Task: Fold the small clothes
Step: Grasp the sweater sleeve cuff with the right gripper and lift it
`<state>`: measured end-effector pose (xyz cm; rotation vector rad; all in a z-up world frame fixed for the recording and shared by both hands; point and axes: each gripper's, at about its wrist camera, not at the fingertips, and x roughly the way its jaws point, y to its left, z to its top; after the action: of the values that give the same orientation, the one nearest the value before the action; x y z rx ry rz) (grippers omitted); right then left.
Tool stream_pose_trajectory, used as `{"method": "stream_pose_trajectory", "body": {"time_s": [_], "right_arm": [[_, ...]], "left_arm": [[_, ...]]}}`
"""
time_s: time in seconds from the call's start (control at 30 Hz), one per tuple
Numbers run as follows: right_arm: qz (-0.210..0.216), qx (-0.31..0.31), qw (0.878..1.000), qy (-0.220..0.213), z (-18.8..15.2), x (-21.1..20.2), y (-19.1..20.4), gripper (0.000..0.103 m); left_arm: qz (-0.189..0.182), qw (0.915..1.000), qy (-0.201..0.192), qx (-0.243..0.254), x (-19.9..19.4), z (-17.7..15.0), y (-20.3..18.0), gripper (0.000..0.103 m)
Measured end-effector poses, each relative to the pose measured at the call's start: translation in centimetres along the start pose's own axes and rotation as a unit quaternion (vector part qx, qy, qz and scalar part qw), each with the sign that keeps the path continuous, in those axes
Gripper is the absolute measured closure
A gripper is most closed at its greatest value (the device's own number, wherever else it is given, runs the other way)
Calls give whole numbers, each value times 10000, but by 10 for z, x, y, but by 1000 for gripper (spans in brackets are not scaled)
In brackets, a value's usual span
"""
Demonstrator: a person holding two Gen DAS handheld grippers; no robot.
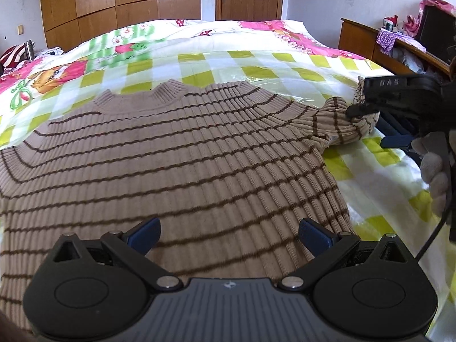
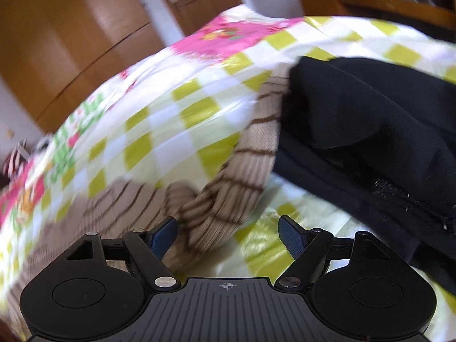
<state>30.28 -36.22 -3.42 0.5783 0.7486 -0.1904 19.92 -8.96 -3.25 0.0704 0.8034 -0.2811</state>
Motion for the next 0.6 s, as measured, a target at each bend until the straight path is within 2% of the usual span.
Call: {"method": "stream_pose_trajectory", "body": {"time_s": [0.03, 0.07, 0.1, 0.13, 0.17, 0.27, 0.4, 0.5, 0.6], "right_arm": [[56, 121, 9999, -44, 3, 2, -3, 34], [68, 194, 9997, -93, 7, 5, -5, 51], [17, 262, 9996, -108, 11, 8, -6, 59], [-20, 333, 9994, -83, 16, 13, -7, 74], [-25, 425, 9991, -39, 20, 18, -9, 83], [112, 704, 9975, 22, 32, 24, -16, 90], [210, 719, 9968, -290, 45, 13, -25, 93], [-85, 457, 9971, -609, 50, 3, -32, 95], [-312, 251, 9976, -563, 50, 9, -44, 99]], "left_arm": [[-7, 10000, -3, -6, 3, 0, 0, 0], [-15, 10000, 12, -12, 7, 0, 0, 0], [-28, 10000, 34, -9, 11, 1, -1, 0], [-59, 10000, 50, -2, 15, 2, -1, 0], [-91, 9999, 54, 5, 17, 3, -1, 0], [-145, 9999, -8, 91, 23, 9, -3, 0], [-202, 9996, -149, 138, 34, 24, -3, 0], [-279, 9990, -283, 210, 47, 39, -9, 0], [-218, 9990, -240, 308, 67, 49, -12, 0]]}}
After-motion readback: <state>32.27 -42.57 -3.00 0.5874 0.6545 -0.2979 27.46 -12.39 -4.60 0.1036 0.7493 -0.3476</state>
